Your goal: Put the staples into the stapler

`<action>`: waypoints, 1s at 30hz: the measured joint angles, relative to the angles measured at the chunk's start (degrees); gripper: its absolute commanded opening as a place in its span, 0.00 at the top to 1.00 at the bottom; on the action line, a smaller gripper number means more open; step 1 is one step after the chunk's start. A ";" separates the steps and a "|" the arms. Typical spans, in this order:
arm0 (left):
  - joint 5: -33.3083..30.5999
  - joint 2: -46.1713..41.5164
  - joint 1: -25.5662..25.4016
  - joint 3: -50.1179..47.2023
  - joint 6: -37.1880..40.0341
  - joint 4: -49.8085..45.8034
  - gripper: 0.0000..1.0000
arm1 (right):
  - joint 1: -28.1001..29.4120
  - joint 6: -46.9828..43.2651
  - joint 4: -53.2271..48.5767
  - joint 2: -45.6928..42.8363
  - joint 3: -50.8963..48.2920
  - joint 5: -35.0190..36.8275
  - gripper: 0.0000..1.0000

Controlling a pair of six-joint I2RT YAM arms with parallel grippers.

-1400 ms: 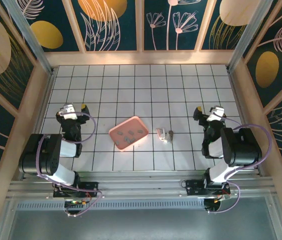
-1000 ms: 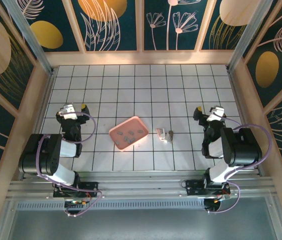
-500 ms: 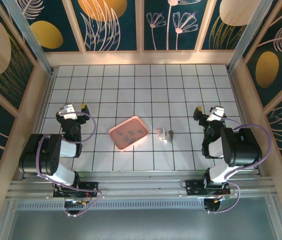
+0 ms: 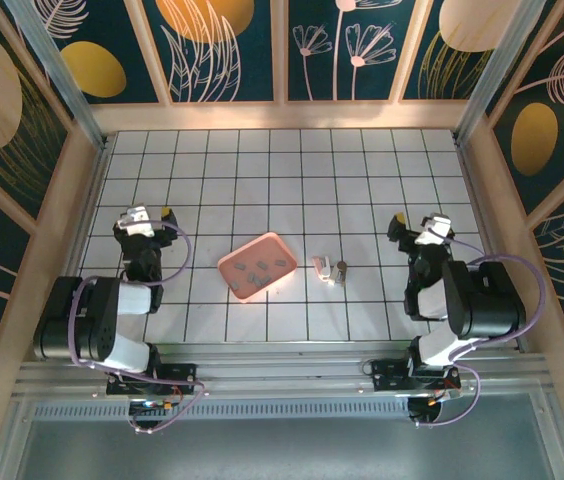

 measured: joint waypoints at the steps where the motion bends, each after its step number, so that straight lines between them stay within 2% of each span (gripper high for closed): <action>1: 0.44 -1.16 0.00 1.09 0.00 -2.21 0.11 | 0.00 -0.02 0.37 -0.26 -0.50 -0.07 0.01; 4: 2.29 -4.72 0.00 4.09 -0.57 -8.57 0.13 | 0.00 -0.02 -1.66 -2.80 -0.74 -0.24 0.01; 9: 5.46 -10.80 0.00 7.58 -3.34 -20.79 0.13 | -0.02 0.28 -12.98 -13.66 3.13 -0.72 0.01; 18: 12.20 -17.51 0.00 16.00 -8.74 -41.46 0.21 | 0.98 6.27 -46.01 -22.60 17.16 -5.16 0.01; 21: 14.69 -18.14 -0.02 17.40 -9.79 -46.51 0.25 | 4.13 7.69 -58.31 -22.75 22.34 -5.16 0.01; 25: 17.14 -18.14 -1.38 18.67 -9.79 -52.28 0.25 | 11.47 7.96 -72.89 -20.11 30.69 -5.16 0.01; 30: 19.93 -16.98 -6.86 20.61 -9.55 -56.74 0.26 | 18.95 9.44 -86.38 -12.17 39.60 -7.78 0.01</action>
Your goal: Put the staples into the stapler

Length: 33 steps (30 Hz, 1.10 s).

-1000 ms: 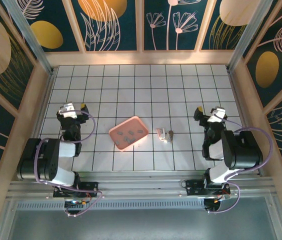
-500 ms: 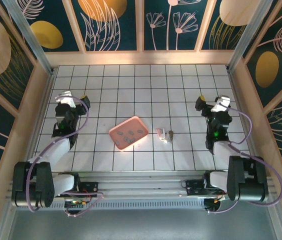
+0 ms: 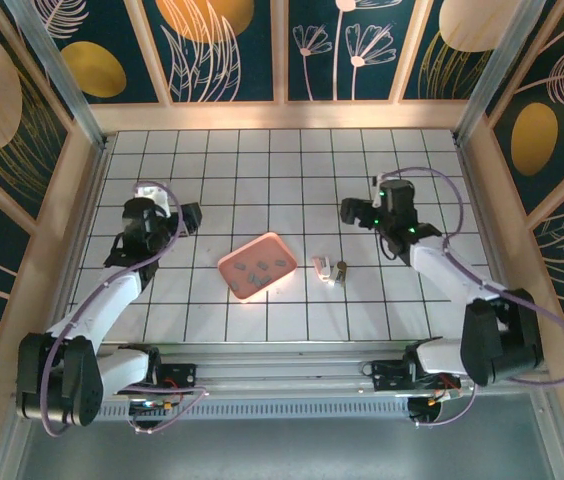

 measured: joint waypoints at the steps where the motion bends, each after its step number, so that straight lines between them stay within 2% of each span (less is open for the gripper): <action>1: 0.79 0.46 -0.94 0.42 0.00 -0.50 0.26 | 1.09 0.46 -1.97 1.38 0.98 -0.72 0.01; 3: 2.78 1.62 -2.78 0.98 -0.13 -1.03 0.26 | 3.41 1.01 -5.55 3.58 2.36 -2.23 0.03; 7: 6.71 3.61 -6.95 1.20 -0.70 -1.40 0.26 | 7.19 1.92 -10.80 6.95 4.17 -5.86 0.13; 12: 10.49 6.86 -11.34 1.20 -1.88 -1.38 0.26 | 8.39 2.40 -15.06 13.03 7.65 -10.80 0.26; 18: 11.61 7.32 -11.98 1.18 -3.93 -1.27 0.25 | 9.94 1.62 -19.71 20.63 12.33 -12.46 0.31; 33: 11.56 8.57 -11.98 1.18 -5.16 -0.39 0.25 | 14.62 0.37 -25.70 23.28 14.49 -10.97 0.38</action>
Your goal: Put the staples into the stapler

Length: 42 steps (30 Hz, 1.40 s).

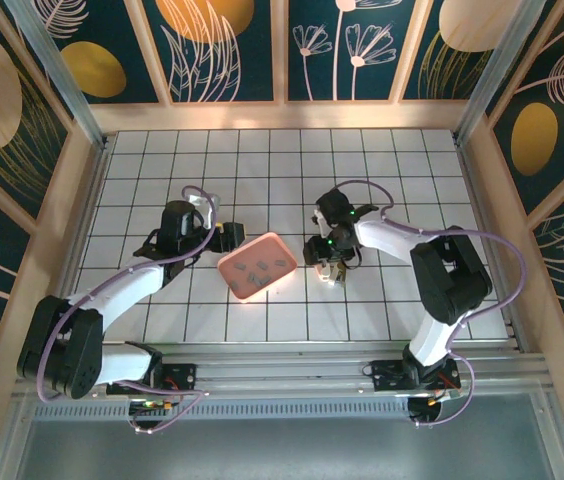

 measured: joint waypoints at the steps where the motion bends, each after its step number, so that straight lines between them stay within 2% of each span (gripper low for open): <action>1: -0.02 0.02 0.00 0.00 0.00 0.00 0.25 | 0.46 0.00 -0.02 0.46 0.20 0.35 0.38; 6: -0.07 0.02 0.00 0.00 0.00 0.00 0.24 | 1.81 0.02 -0.37 2.60 1.03 2.25 0.41; 17: -0.63 0.02 0.00 -0.02 0.00 -0.02 0.25 | 3.30 0.46 -1.25 3.21 0.98 7.87 0.60; 21: -0.63 0.02 0.00 -0.02 -0.07 -0.04 0.25 | 3.30 0.68 0.85 0.31 -1.95 8.37 0.62; 26: -0.04 -0.02 0.00 0.09 -0.42 -0.07 0.25 | 3.30 1.53 6.12 -8.04 -7.89 9.29 0.64; 30: 2.19 -0.02 0.00 1.81 -0.83 -0.57 0.25 | 3.30 1.01 14.03 -16.70 -12.37 9.11 0.64; 35: 6.82 -0.02 0.00 6.93 -1.16 -1.18 0.25 | 3.74 -6.01 32.33 -26.10 -20.50 5.73 0.69; 40: 10.34 -0.02 0.00 11.45 -1.51 -1.38 0.26 | 5.68 -17.64 53.33 -29.49 -29.42 0.46 0.72; 42: 11.26 -0.02 0.00 12.26 -1.46 -1.49 0.26 | 6.34 -21.33 58.29 -29.18 -30.60 -0.85 0.72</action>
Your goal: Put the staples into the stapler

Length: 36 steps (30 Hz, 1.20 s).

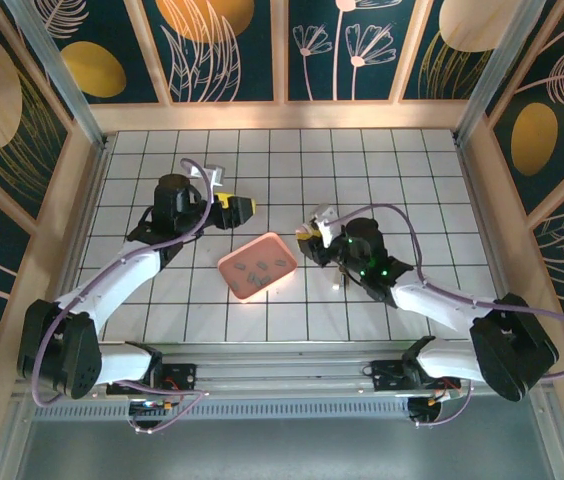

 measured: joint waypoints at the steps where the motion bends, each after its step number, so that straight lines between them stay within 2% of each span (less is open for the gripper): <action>1: 0.63 0.00 0.00 0.26 0.02 -0.15 0.26 | 0.35 -1.70 2.19 0.33 -0.04 -0.55 0.72; 9: 4.61 0.00 -1.53 0.52 2.32 -1.77 0.28 | 3.02 -9.16 14.99 5.05 0.13 -2.60 0.72; 15: 7.48 0.02 -2.75 0.79 4.13 -2.23 0.28 | 3.98 -10.27 17.11 8.13 1.81 -2.51 0.72; 22: 8.00 1.64 -3.85 3.45 5.60 -3.89 0.29 | 4.83 -10.45 17.75 10.38 3.65 -2.38 0.72; 25: 6.88 1.70 -3.85 3.48 6.05 -4.50 0.28 | 3.82 -4.31 15.69 11.02 5.84 -2.10 0.72; 32: 4.46 -0.24 -3.85 -2.45 7.17 0.59 0.31 | -5.70 22.75 9.92 11.15 10.27 -6.91 0.74; 36: 3.48 -1.14 -3.85 -8.07 8.74 7.21 0.44 | -6.38 34.86 7.80 11.15 10.21 -11.23 0.74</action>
